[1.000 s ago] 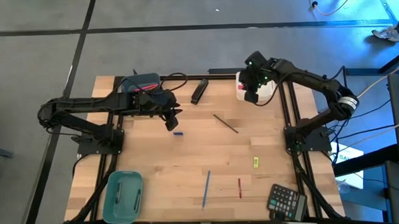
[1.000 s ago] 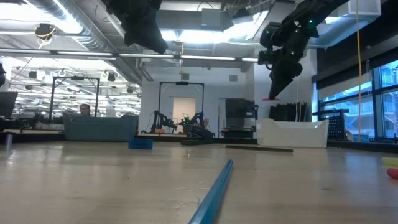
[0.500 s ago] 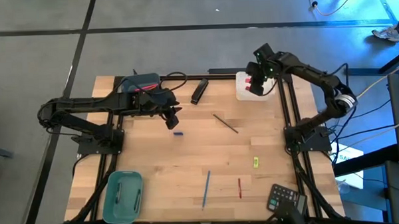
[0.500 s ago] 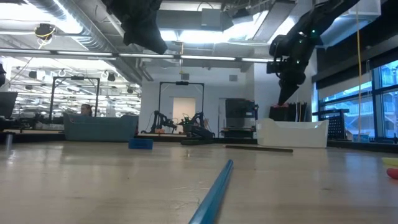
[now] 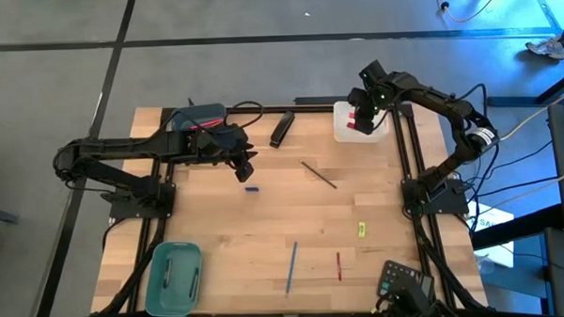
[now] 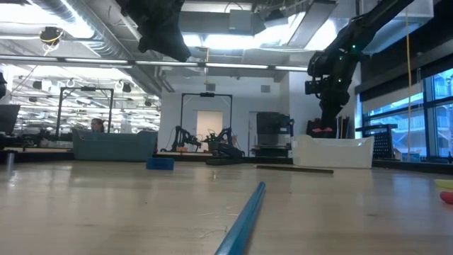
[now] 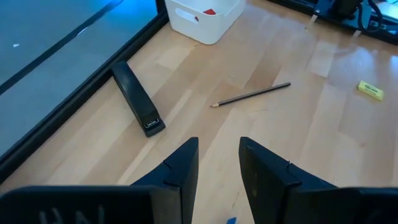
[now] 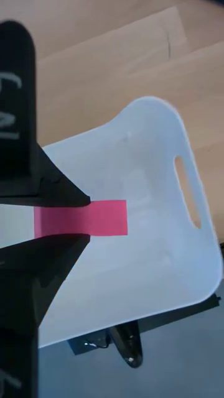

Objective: Sort crayons/erasers/pens/pencils in bins
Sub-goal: Put the pink eraser into the white bin, then put the black pencil into the blue bin

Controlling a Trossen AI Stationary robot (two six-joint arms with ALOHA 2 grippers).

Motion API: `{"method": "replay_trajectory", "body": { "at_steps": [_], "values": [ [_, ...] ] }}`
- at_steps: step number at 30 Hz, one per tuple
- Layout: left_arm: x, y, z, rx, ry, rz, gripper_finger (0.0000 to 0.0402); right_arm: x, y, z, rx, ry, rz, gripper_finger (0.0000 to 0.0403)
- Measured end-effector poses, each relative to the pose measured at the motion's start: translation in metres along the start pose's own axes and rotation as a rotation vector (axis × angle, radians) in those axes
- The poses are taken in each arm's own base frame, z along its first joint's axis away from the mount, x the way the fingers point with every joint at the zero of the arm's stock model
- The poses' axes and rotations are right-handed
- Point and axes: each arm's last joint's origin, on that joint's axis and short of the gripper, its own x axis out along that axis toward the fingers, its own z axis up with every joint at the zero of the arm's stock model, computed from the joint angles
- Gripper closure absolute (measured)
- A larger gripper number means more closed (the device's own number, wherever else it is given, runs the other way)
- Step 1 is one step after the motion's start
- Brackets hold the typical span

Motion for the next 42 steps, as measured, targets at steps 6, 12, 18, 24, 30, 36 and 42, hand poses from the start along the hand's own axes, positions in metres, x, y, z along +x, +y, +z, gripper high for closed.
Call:
{"method": "replay_trajectory", "body": {
  "at_steps": [6, 12, 18, 24, 30, 36, 42],
  "values": [
    [0.000, 0.000, 0.000, -0.019, 0.000, 0.000, 0.0294, 0.007, -0.002, 0.000, -0.017, 0.014, 0.009, 0.0329],
    [0.000, 0.001, 0.000, -0.020, -0.006, 0.019, 0.0294, 0.031, -0.009, 0.002, -0.036, 0.033, 0.024, 0.0329],
    [0.000, 0.000, 0.000, -0.061, -0.007, 0.019, 0.0294, 0.063, -0.016, 0.003, 0.009, 0.037, 0.049, 0.0328],
    [-0.001, -0.002, -0.001, -0.095, -0.004, 0.009, 0.0294, 0.079, -0.019, 0.001, 0.037, 0.058, 0.063, 0.0302],
    [-0.002, -0.006, -0.002, -0.085, 0.000, 0.002, 0.0294, 0.080, -0.021, 0.002, 0.089, 0.056, 0.028, 0.0237],
    [-0.002, -0.006, -0.002, -0.086, -0.001, 0.004, 0.0294, 0.068, -0.020, 0.002, 0.153, 0.098, -0.009, 0.0197],
    [-0.002, -0.006, -0.002, -0.083, 0.000, 0.004, 0.0294, 0.025, -0.001, 0.014, 0.190, 0.020, -0.031, 0.0194]
  ]
}}
